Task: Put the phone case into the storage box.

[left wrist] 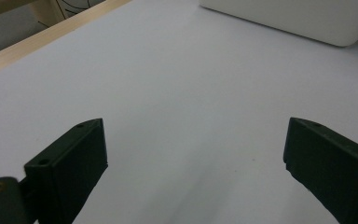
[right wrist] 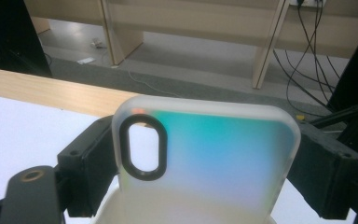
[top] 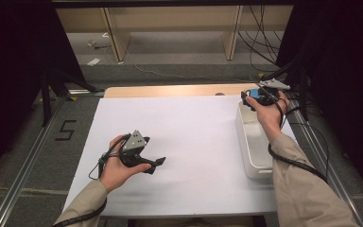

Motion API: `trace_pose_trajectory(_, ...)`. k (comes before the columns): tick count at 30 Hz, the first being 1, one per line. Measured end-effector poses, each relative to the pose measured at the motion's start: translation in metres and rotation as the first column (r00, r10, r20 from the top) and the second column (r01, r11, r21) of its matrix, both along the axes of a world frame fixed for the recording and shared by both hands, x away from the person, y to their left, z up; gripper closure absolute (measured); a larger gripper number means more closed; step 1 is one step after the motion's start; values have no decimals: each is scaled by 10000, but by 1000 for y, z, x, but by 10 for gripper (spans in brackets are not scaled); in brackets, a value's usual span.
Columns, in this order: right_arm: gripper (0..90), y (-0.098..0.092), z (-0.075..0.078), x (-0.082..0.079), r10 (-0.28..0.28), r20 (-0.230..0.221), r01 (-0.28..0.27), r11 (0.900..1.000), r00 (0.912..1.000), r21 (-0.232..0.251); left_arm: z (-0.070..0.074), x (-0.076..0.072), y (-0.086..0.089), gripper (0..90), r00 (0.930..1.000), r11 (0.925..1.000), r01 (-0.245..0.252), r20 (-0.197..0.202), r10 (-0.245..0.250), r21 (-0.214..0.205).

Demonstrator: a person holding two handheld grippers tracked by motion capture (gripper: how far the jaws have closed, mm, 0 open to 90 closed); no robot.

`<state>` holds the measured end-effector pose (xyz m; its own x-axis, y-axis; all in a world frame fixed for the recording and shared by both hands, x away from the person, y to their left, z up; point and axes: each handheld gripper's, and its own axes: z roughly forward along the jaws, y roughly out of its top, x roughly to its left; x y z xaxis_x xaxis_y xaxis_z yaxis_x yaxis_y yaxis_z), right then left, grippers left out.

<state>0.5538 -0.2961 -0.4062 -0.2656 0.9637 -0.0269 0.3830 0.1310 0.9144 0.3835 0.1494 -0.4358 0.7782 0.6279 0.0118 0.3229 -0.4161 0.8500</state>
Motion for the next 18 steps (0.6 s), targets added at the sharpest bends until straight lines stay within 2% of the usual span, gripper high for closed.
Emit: trace_pose_trajectory(18,175,2,-5,3,43,-247,-45,10000,9997,-71,0,0,0,58,10000,10000,4,-1,-4,10)
